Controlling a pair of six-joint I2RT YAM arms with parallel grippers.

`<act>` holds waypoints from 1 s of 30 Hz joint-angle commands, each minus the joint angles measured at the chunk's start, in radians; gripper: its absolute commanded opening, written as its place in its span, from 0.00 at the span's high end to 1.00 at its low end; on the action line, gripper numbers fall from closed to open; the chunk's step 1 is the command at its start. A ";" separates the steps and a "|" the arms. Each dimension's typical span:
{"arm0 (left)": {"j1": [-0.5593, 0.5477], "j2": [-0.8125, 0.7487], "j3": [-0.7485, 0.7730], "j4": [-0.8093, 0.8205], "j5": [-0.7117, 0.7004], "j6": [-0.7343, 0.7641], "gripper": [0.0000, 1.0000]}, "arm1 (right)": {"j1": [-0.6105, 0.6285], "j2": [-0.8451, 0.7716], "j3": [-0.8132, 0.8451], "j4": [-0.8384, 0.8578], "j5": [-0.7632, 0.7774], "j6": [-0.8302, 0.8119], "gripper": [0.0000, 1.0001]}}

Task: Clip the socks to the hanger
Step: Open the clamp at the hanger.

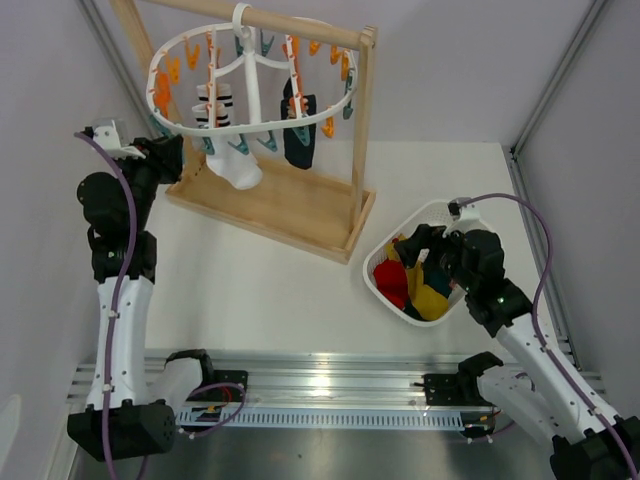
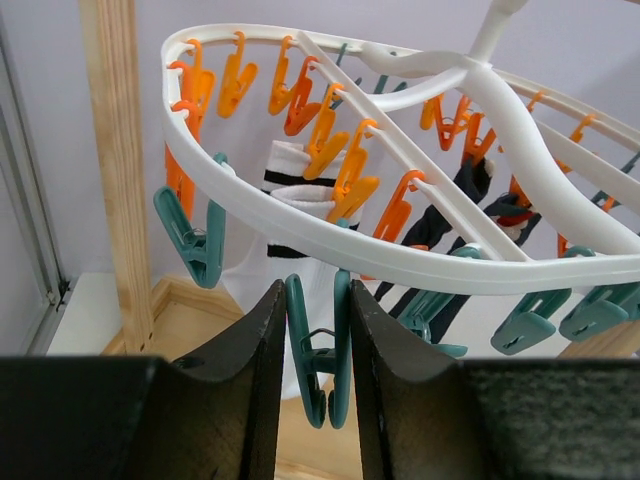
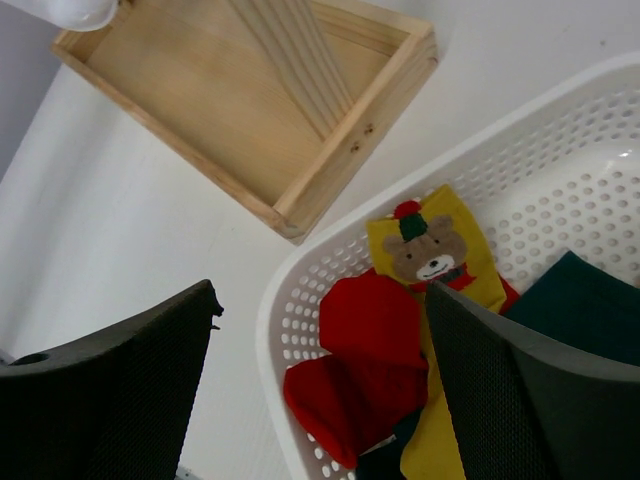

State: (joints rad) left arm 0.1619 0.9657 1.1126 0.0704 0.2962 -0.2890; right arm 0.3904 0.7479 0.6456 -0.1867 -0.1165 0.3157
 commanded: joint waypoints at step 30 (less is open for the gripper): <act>-0.068 0.084 0.016 0.068 -0.121 -0.030 0.99 | 0.002 0.491 0.080 0.133 0.127 -0.047 0.31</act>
State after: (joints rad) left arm 0.1005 1.0454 1.0992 0.0986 0.1856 -0.2981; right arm 0.3904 1.2152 0.7330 -0.1345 0.0128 0.2615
